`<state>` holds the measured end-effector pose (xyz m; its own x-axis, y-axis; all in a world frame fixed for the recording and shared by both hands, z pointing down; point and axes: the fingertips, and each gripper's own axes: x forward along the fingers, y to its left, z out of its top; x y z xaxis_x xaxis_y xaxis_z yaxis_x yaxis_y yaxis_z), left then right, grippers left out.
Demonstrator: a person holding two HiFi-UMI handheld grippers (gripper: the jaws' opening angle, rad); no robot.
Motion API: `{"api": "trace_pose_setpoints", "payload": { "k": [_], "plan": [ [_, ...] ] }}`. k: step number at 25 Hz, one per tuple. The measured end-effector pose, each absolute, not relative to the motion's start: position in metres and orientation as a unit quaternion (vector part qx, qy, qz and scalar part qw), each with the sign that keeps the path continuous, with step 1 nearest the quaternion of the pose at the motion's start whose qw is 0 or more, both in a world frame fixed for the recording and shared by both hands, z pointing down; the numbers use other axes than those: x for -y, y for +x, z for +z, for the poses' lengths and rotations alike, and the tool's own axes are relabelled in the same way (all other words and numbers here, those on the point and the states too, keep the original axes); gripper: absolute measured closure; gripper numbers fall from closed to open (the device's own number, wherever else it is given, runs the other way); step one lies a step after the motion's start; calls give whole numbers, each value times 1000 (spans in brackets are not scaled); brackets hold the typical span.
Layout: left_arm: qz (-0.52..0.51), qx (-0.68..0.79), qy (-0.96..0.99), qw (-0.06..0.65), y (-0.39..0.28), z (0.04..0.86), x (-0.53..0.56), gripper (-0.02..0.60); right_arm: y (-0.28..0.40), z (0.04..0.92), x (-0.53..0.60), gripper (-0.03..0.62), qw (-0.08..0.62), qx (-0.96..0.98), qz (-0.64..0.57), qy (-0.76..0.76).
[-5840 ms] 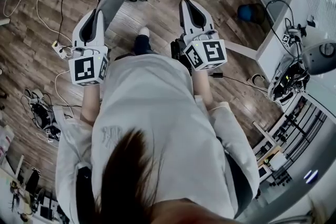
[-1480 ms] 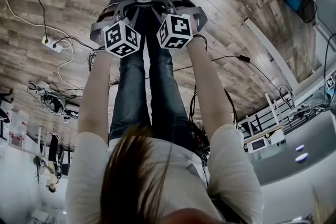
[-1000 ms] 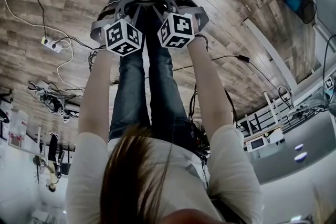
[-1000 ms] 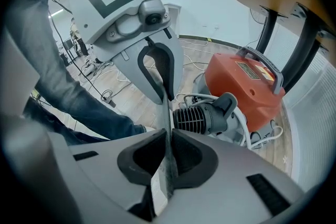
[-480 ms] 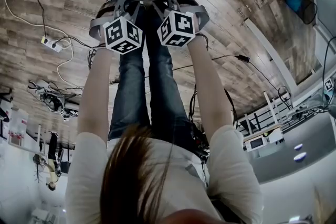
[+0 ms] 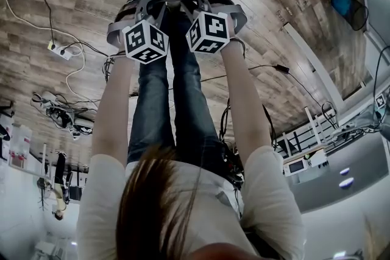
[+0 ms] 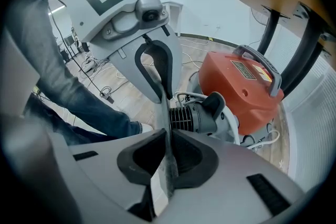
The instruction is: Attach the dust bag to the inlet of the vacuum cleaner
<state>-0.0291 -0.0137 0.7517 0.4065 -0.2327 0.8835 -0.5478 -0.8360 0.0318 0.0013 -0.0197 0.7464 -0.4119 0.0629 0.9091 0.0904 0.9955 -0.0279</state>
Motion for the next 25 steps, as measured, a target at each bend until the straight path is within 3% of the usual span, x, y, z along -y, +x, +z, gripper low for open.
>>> {"api": "trace_pose_setpoints", "payload": {
  "k": [8, 17, 25],
  "plan": [
    [482, 244, 824, 172, -30, 754, 16, 525, -1, 747, 26, 554, 550, 832, -35, -63],
    [527, 146, 833, 85, -28, 749, 26, 520, 2, 747, 26, 554, 525, 849, 44, 30],
    [495, 212, 831, 139, -31, 754, 25, 518, -2, 749, 32, 551, 550, 833, -23, -54]
  ]
}}
